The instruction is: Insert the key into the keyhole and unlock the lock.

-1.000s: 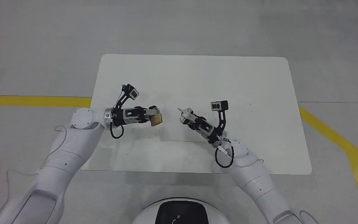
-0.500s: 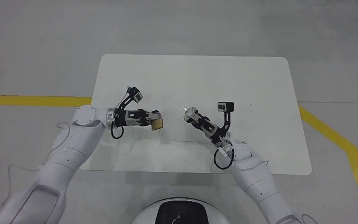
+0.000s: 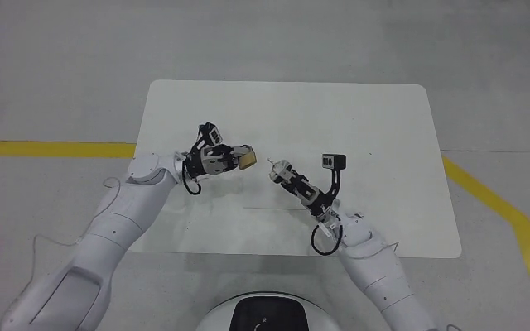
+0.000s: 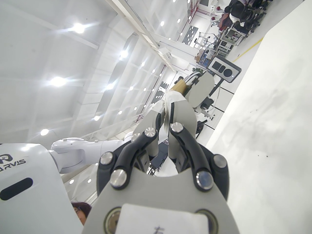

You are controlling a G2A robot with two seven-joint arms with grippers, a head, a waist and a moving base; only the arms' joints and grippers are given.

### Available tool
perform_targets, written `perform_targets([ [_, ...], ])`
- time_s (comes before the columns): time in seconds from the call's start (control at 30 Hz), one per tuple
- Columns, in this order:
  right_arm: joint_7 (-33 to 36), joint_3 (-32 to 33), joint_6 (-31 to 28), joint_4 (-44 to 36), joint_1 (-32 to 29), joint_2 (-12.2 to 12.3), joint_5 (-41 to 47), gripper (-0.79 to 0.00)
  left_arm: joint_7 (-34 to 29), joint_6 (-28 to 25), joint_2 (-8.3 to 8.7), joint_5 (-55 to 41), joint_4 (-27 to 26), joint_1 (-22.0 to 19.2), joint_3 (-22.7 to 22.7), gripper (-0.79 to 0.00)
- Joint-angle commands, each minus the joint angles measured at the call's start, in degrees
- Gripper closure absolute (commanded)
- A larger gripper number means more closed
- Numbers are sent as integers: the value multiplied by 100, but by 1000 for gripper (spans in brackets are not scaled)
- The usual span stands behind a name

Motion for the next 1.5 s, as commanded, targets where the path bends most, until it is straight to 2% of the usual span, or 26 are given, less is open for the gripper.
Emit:
perform_targets([
  [0.0, -198, 34, 117, -108, -72, 1, -159, 0, 307, -90, -49, 95, 93, -65, 34, 0],
  [0.13, -631, 16, 553, -405, -284, -12, -493, 0, 568, -173, -100, 376, 192, -150, 78, 0],
  [0.3, -653, -243, 1049, -661, -426, -56, -359, 0, 1046, -262, -127, 801, 119, -143, 79, 0],
  [0.53, -793, -286, 1330, -602, -360, -87, -324, 0, 1490, -508, -119, 1044, -146, 44, -73, 0],
  [1.03, -1153, -357, 1434, -382, -208, -164, -542, 0, 1648, -451, -90, 1495, -685, 372, -305, 0],
  [1.27, -1181, -367, 1427, -376, -216, -182, -580, 0, 1807, -469, -86, 1690, -834, 479, -404, 0],
  [1.47, -1489, -332, 1399, -363, -225, -205, -773, 0, 1800, -424, -92, 1705, -886, 537, -487, 0],
])
